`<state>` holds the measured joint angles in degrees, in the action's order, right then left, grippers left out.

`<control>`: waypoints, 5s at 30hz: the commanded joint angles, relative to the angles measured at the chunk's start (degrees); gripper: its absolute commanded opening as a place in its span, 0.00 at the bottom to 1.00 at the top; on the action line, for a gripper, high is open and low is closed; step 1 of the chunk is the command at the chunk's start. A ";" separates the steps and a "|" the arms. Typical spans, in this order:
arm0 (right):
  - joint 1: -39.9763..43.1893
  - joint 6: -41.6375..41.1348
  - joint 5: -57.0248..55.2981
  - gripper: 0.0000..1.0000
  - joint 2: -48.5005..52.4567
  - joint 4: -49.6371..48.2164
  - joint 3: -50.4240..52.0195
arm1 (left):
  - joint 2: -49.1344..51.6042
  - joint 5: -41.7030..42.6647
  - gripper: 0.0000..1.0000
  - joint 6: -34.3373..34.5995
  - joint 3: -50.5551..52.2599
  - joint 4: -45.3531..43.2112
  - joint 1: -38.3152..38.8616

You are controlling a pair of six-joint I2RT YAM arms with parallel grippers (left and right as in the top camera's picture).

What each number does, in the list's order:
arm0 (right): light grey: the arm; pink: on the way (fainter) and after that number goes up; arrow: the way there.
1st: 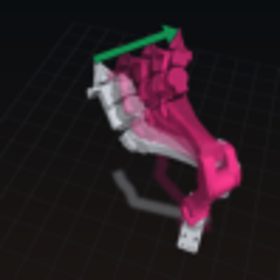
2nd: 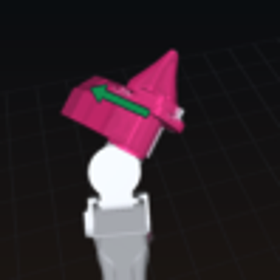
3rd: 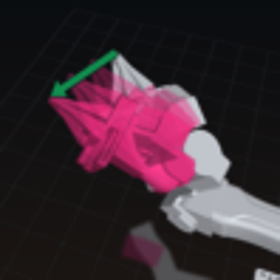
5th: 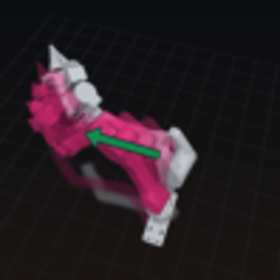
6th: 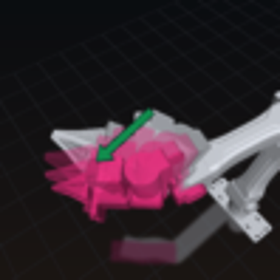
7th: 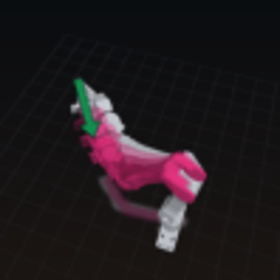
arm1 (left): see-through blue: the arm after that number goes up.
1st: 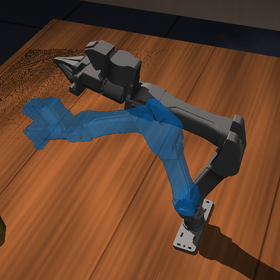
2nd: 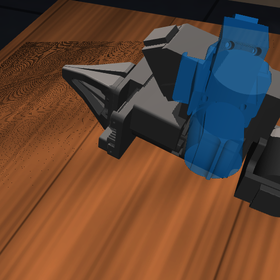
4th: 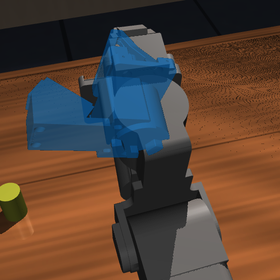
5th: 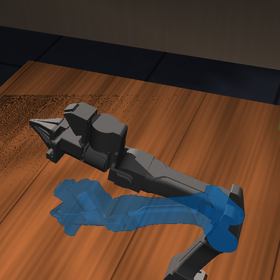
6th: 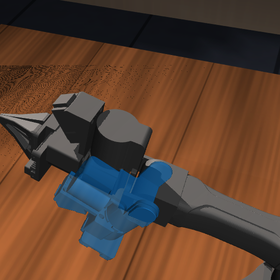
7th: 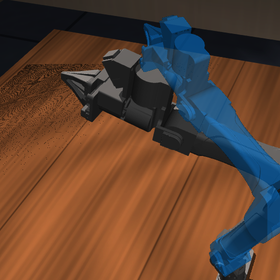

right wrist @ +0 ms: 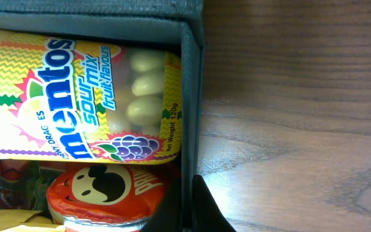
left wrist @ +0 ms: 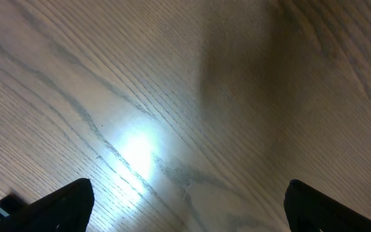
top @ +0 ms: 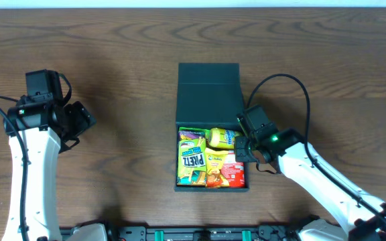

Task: Pack container
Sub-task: 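Push the black box's right edge with the right gripper to center it, then raise the right gripper to the upright lid's right edge, then push the lid leftward with the right gripper to fold it closed, then press down on the closed lid with the right gripper to seat it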

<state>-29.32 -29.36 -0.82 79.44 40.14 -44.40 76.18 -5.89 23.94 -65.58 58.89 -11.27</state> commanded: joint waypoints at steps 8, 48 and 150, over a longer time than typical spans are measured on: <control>-0.39 2.01 1.90 0.45 -0.22 0.59 0.44 | 0.59 0.39 0.95 -0.39 -0.17 0.22 -0.33; 24.48 2.89 24.22 0.02 15.65 -8.35 -11.89 | 0.59 0.39 0.95 -0.39 -0.17 0.22 -0.33; 3.78 22.45 38.40 0.01 -20.83 3.63 -9.81 | 0.59 0.39 0.95 -0.39 -0.17 0.22 -0.33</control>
<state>-20.58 -12.95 55.33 58.70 40.69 -54.06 76.25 -5.48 23.94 -65.58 58.92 -11.27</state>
